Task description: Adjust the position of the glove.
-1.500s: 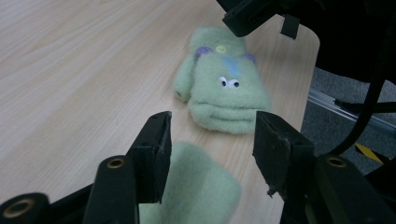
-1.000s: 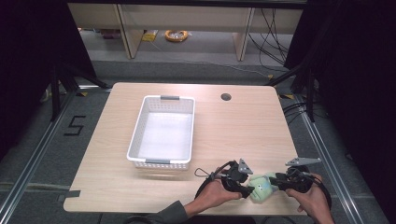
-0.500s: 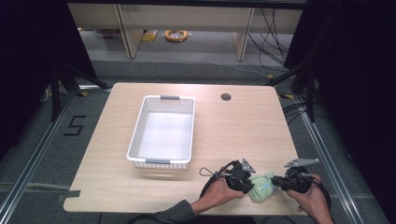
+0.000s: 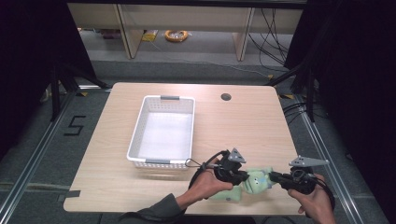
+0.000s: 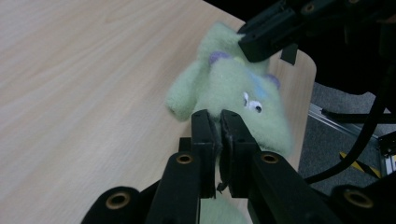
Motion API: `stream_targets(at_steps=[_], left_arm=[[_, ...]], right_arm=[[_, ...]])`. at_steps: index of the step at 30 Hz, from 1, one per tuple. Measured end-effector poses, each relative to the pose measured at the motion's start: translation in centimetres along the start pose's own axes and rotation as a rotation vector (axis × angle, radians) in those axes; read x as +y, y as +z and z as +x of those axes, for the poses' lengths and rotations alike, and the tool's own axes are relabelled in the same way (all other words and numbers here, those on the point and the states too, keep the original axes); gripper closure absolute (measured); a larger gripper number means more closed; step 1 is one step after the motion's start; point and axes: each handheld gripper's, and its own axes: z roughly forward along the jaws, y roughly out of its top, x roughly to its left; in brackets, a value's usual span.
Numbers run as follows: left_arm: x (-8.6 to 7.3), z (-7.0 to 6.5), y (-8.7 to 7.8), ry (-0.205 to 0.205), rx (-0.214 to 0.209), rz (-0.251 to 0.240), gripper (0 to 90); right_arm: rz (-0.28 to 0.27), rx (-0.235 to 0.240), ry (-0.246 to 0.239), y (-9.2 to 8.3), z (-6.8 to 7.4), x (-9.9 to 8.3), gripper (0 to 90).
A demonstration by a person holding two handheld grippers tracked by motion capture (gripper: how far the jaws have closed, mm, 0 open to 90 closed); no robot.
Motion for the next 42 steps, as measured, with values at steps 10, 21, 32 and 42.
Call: stream_targets(at_steps=[10,21,32,42], left_arm=[[-2.1,1.3,-5.0,0.006,0.010,0.026,84.7],[-4.5,3.5,-5.9,-0.019,0.038,0.049,85.0],[-5.7,3.9,-4.8,-0.053,0.066,0.056,84.8],[-6.6,4.7,-4.1,-0.103,0.069,0.050,81.6]], right_arm=[[-0.053,0.063,-0.066,1.4,5.1,1.1,86.3],[-0.006,0.121,-0.059,4.4,7.7,0.9,86.3],[0.044,0.140,-0.028,5.6,8.4,0.0,86.0],[0.059,0.130,-0.020,5.9,7.3,-0.5,71.0]])
